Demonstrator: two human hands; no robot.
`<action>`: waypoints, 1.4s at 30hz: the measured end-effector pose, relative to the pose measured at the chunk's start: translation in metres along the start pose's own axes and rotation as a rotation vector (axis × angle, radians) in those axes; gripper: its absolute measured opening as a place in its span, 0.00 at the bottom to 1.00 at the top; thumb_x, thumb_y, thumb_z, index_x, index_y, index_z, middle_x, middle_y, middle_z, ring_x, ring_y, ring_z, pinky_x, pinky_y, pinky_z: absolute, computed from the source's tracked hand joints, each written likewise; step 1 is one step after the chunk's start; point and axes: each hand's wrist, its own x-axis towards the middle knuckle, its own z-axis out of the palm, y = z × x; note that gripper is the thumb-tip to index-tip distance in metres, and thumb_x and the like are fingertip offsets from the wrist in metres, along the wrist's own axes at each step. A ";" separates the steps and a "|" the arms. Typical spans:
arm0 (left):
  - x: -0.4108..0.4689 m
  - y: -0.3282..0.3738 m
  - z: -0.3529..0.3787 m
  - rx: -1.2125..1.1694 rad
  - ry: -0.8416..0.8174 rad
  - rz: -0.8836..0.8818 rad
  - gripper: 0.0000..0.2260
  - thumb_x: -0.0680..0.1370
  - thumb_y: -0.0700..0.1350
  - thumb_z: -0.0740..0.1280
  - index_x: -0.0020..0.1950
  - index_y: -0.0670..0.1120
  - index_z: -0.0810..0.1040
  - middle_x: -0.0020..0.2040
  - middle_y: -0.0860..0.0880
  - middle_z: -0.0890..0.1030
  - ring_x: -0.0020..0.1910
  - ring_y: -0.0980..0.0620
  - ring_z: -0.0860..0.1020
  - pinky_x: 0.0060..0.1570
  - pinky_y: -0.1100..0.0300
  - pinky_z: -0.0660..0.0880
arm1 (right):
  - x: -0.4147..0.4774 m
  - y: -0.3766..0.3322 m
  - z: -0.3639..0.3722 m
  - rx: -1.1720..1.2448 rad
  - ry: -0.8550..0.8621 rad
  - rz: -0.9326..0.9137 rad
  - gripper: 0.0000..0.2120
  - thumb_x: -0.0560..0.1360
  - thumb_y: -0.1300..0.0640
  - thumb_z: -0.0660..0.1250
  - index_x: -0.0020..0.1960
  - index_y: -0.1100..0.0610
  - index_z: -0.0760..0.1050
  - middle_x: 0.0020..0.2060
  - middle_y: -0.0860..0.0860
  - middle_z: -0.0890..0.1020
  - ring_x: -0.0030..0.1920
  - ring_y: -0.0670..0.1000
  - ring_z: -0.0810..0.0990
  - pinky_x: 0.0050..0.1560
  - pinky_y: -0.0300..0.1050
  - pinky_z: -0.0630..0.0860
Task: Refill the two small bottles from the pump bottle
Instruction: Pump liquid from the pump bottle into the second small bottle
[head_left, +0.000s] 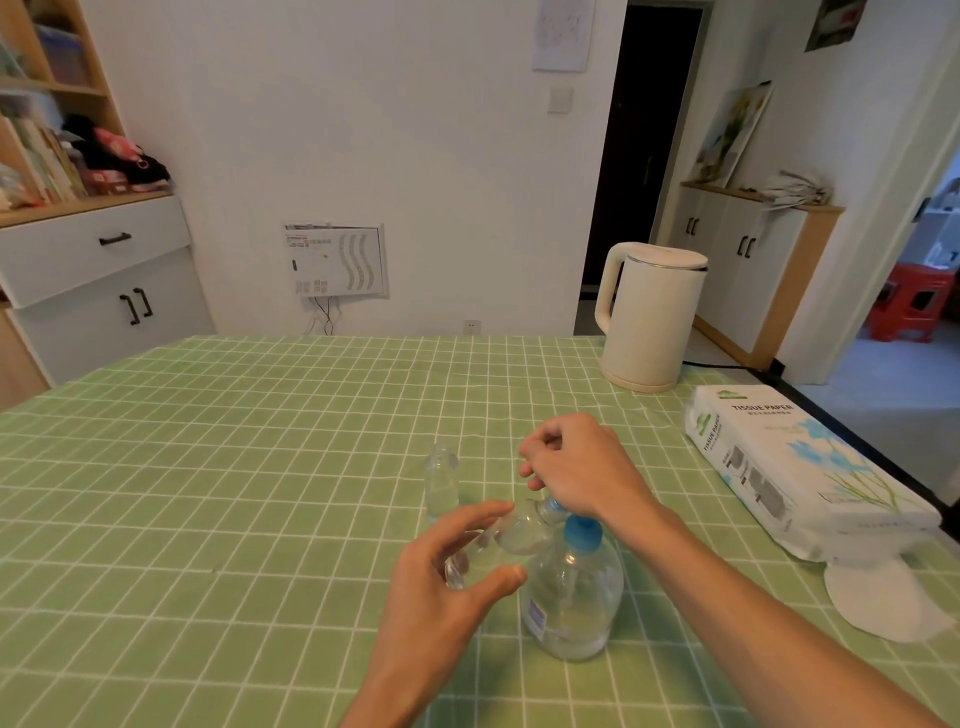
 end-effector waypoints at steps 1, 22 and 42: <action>0.000 -0.001 0.000 -0.002 0.000 -0.004 0.26 0.71 0.36 0.83 0.60 0.62 0.86 0.58 0.59 0.88 0.61 0.59 0.85 0.67 0.52 0.79 | 0.000 0.002 0.001 0.028 0.017 0.003 0.11 0.81 0.56 0.65 0.46 0.56 0.85 0.39 0.48 0.89 0.41 0.50 0.88 0.49 0.59 0.86; -0.001 0.002 0.001 -0.006 -0.013 -0.026 0.26 0.71 0.38 0.82 0.60 0.65 0.85 0.59 0.61 0.87 0.61 0.61 0.84 0.67 0.51 0.78 | 0.000 -0.001 0.001 0.000 0.016 -0.019 0.11 0.80 0.56 0.64 0.45 0.58 0.84 0.40 0.54 0.89 0.44 0.59 0.88 0.48 0.62 0.85; -0.003 0.003 0.001 -0.004 -0.009 -0.032 0.27 0.71 0.37 0.82 0.59 0.66 0.85 0.59 0.61 0.87 0.62 0.61 0.84 0.68 0.50 0.78 | -0.003 -0.001 0.001 -0.078 0.010 -0.029 0.12 0.81 0.54 0.64 0.46 0.56 0.84 0.40 0.52 0.89 0.43 0.57 0.88 0.48 0.60 0.86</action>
